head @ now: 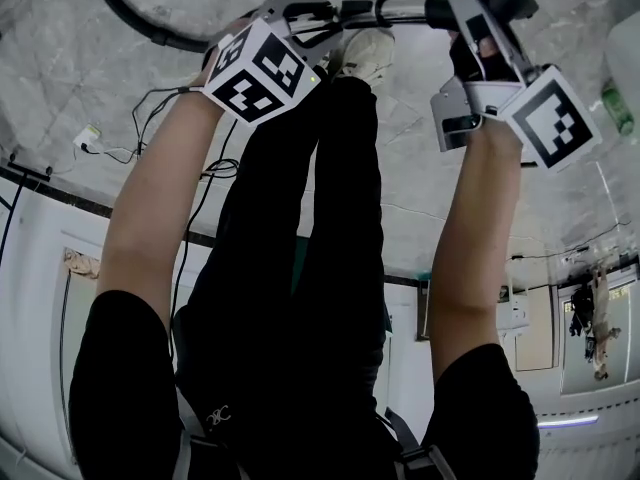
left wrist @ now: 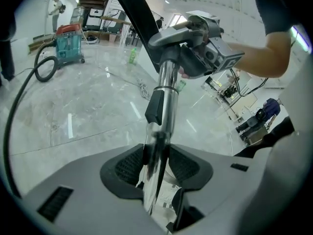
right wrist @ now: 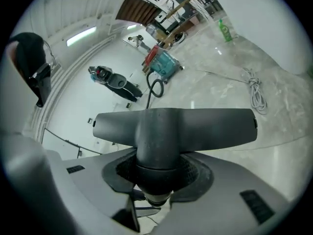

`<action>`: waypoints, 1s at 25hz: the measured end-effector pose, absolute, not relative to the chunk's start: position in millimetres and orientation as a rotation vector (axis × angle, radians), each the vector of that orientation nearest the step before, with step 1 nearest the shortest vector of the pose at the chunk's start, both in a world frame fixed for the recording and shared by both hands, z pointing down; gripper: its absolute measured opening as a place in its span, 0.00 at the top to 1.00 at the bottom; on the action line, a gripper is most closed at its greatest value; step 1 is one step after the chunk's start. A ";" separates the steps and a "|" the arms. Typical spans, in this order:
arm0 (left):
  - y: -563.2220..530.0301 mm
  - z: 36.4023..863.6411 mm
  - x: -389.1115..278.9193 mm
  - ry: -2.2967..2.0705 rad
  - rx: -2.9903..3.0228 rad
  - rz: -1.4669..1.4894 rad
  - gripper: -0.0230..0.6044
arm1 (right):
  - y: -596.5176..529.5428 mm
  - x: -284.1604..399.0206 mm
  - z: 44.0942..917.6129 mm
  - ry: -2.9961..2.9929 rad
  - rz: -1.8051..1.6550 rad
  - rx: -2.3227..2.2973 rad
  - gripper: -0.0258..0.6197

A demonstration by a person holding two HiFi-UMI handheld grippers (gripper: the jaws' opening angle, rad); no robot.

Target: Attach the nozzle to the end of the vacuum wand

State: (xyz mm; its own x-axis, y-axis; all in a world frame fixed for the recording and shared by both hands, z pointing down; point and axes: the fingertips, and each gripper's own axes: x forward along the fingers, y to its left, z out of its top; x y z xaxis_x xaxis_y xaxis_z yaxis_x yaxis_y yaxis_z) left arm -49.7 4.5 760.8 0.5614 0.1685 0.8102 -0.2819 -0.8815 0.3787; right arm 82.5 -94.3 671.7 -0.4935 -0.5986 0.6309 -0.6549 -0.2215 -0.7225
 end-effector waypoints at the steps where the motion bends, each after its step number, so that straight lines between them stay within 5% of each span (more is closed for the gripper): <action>1: 4.8 756.6 -51.6 -0.079 2.334 1.257 0.71 | -94.1 78.6 666.6 -1.973 1.844 1.529 0.70; 8: 2.7 750.8 -44.6 0.019 2.357 1.205 0.71 | -94.5 65.1 648.6 -2.509 1.713 1.040 0.70; 19: 15.5 758.1 -24.8 -0.038 2.423 1.299 0.70 | -75.9 97.4 680.0 -1.603 1.961 1.740 0.70; 25: 9.7 754.4 -33.0 0.064 2.475 1.252 0.70 | -88.4 70.0 661.2 -1.946 1.854 1.532 0.70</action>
State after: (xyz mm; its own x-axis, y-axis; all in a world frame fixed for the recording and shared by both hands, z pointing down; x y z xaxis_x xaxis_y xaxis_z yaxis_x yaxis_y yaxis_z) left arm -33.0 9.7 754.4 0.6054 0.2018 0.7699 -0.1218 -0.9324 0.3402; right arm 70.0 -88.4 661.2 -0.5085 -0.5939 0.6234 -0.6512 -0.2084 -0.7297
